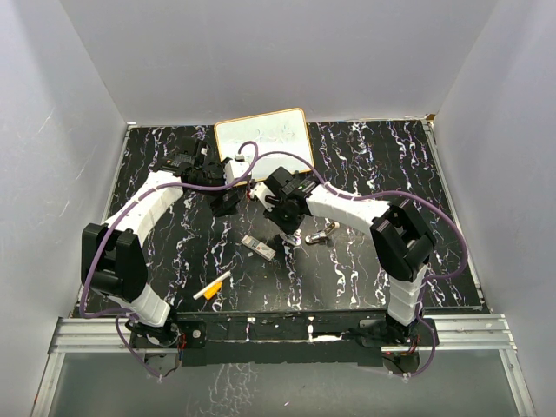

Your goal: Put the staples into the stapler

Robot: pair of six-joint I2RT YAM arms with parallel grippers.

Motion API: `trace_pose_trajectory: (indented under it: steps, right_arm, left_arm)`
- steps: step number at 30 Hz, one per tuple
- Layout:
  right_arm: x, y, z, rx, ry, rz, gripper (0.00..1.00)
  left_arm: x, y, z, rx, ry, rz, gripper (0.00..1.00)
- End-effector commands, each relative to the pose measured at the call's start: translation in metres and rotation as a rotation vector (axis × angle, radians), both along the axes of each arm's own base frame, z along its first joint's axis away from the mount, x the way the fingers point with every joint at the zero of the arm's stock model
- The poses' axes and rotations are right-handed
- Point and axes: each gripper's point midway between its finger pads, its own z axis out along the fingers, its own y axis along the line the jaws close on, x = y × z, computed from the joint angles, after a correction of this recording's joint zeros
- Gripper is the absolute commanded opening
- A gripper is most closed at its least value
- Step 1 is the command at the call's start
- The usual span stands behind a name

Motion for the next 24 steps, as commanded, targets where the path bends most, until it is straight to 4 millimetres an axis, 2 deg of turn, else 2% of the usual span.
trace_pose_trajectory:
  steps: [1, 17, 24]
  right_arm:
    - [0.013, 0.011, 0.020, 0.033, -0.058, 0.018, 0.10]
    - [0.011, 0.007, 0.002, -0.003, -0.038, 0.034, 0.10]
    - [0.011, 0.006, 0.000, -0.008, -0.039, 0.039, 0.10]
  left_arm:
    - [-0.008, 0.001, 0.018, -0.023, -0.042, -0.014, 0.77]
    - [-0.008, 0.002, 0.017, -0.021, -0.040, -0.014, 0.77]
    - [-0.009, 0.002, 0.018, -0.023, -0.039, -0.016, 0.77]
